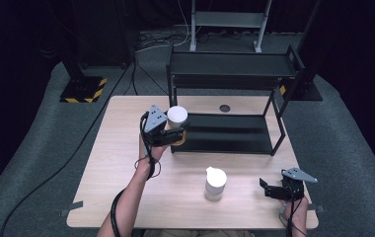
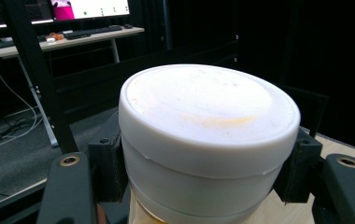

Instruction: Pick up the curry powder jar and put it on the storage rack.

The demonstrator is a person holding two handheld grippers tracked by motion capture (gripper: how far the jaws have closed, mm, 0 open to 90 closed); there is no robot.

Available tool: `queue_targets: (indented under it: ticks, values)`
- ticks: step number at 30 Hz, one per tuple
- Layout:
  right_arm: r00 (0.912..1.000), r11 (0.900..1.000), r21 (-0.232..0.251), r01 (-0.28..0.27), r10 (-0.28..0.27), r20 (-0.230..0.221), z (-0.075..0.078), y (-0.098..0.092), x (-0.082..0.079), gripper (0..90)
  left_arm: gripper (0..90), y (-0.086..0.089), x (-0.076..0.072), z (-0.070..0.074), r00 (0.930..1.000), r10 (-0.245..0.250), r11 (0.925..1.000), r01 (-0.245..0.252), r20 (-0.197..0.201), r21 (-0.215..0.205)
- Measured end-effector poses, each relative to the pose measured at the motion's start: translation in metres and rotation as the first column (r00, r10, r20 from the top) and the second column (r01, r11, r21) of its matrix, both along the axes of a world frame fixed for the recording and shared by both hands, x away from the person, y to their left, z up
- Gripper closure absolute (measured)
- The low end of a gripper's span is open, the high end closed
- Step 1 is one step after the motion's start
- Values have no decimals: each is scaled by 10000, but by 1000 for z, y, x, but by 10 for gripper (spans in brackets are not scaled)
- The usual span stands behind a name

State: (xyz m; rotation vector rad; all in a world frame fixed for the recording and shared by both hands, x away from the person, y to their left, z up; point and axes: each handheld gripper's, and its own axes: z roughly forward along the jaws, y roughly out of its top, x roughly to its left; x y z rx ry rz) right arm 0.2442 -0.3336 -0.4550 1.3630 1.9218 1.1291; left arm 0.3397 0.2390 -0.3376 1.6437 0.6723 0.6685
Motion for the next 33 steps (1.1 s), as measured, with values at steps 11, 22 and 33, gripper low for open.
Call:
queue_targets:
  ticks: [11, 22, 33]
  values:
    - [10000, 9999, 103, 11, -11, 13, -1, -2, 0, 0, 337, -5, 9, 12, 9999, -62, 10000, 62, 129, 48]
    - [10000, 10000, 62, 11, -11, -34, 0, -1, 0, 0, 337, -8, 17, 27, 9993, -226, 9997, 224, 290, 54]
    - [10000, 10000, 76, 47, -47, -9, 0, -1, 0, 0, 337, -10, 23, 43, 9985, -331, 9993, 324, 436, 166]
